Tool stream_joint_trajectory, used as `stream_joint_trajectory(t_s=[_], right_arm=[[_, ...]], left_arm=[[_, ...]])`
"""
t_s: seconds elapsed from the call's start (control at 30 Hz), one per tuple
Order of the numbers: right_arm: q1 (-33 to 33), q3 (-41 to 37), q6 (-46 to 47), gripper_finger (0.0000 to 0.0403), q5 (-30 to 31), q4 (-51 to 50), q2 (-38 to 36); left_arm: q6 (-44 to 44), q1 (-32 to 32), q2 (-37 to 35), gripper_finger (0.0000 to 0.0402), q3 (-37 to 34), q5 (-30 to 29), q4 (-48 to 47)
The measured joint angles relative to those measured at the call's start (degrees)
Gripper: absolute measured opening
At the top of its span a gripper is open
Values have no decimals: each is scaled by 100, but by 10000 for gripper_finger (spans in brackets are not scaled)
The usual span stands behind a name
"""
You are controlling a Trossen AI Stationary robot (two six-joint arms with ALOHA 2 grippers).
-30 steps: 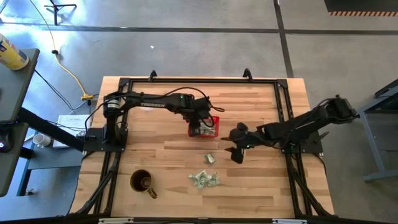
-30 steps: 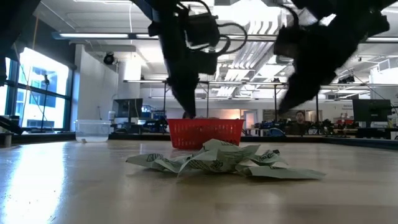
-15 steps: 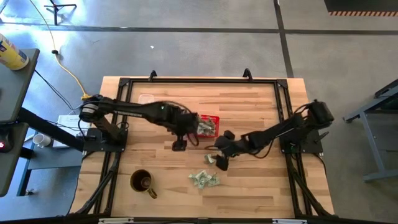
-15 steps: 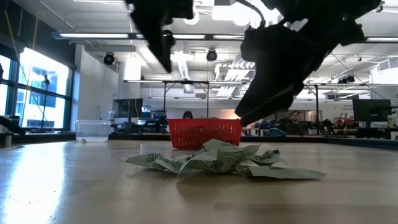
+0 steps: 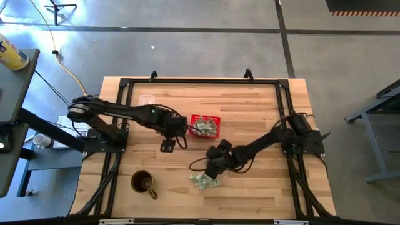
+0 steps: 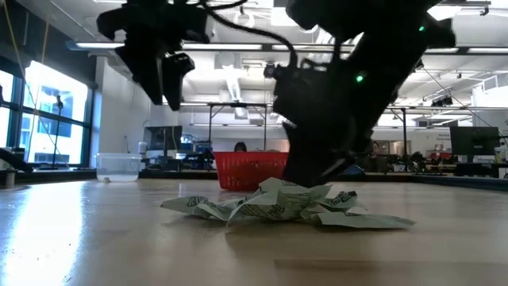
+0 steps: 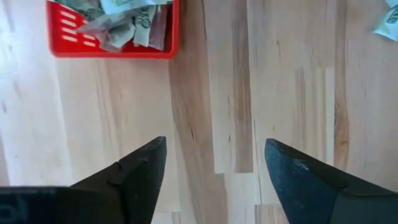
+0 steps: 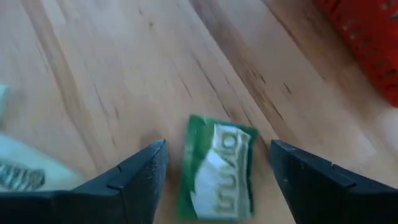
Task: Pick and place items into bin
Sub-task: Put the white truvia packet into the red bin
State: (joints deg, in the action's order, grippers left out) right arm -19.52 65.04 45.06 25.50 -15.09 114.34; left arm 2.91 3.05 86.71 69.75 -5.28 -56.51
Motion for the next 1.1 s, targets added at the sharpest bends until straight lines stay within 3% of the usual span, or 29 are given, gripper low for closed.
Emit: stream_joint_trajectory(t_s=[0.17, 0.43, 0.63, 0.8, 0.9, 0.97, 1.1], right_arm=[[201, 16, 393, 216, -606, 185, 160], [265, 16, 484, 20, -920, -449, -33], [377, -54, 699, 14, -1285, -1456, -656], [895, -7, 284, 12, -615, -1345, -1930], [1444, -40, -189, 7, -533, -1183, -2425], [1855, -34, -605, 6, -735, -803, -2570], [2492, -23, -1152, 34, -1986, -144, -2370]], left_arm=[[45, -2, -467, 287, -157, -29, -32], [21, -4, -1154, 271, -515, -290, -76], [-143, -4, -1321, 269, -618, -492, -54], [-346, -4, -1319, 265, -620, -492, 6], [-473, -4, -1319, 264, -620, -492, 85], [-489, -4, -1319, 264, -620, -492, 169], [-665, -4, -1289, 266, -622, -420, 386]])
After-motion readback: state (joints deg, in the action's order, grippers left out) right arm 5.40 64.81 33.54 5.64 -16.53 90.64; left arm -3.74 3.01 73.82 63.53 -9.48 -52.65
